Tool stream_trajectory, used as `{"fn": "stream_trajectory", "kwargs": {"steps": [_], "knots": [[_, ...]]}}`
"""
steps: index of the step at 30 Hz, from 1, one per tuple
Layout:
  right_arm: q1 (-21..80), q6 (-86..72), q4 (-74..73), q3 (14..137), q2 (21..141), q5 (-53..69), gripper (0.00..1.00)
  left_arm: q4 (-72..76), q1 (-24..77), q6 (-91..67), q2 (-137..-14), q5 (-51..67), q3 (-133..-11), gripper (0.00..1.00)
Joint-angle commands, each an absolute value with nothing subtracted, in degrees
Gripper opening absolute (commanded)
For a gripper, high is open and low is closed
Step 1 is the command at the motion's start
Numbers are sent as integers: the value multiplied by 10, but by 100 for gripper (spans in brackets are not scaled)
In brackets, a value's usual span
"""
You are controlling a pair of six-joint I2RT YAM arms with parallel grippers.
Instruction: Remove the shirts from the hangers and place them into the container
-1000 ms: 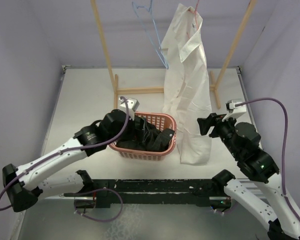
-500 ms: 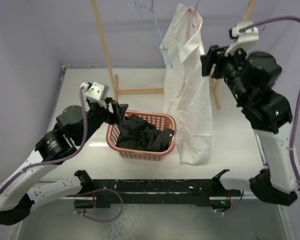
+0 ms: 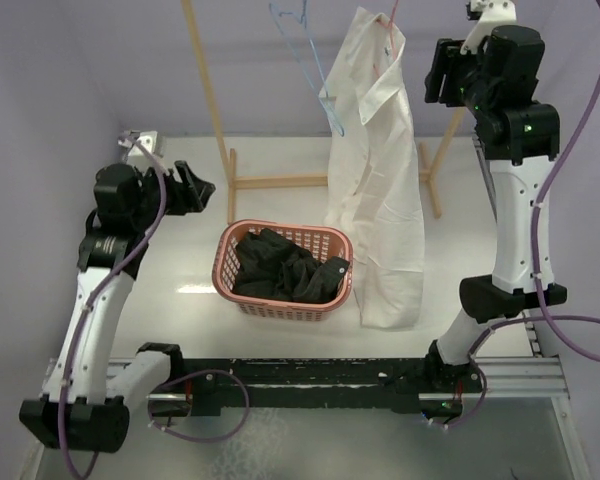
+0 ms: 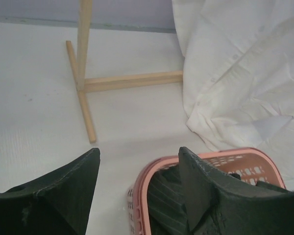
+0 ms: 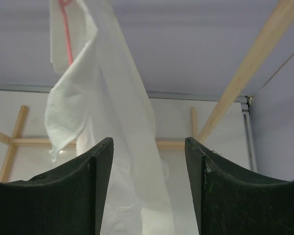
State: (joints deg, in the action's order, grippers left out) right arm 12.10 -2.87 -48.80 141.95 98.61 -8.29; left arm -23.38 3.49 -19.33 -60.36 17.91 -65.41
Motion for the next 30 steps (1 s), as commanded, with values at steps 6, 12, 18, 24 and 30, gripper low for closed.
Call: {"fn": "stream_trajectory", "kwargs": {"steps": [6, 12, 18, 24, 30], "knots": [[91, -78, -424, 1325, 907, 67, 59, -184, 36, -176, -402, 212, -524, 62], [91, -94, -367, 1216, 849, 88, 57, -203, 36, -161, -401, 264, -484, 55], [91, -96, -348, 1180, 854, 108, 54, -206, 36, -165, -374, 261, -468, 56], [91, -98, -346, 1186, 878, 111, 53, -207, 36, -166, -381, 262, -469, 56], [91, -101, -340, 1194, 906, 109, 47, -209, 36, -166, -383, 264, -468, 56]]}}
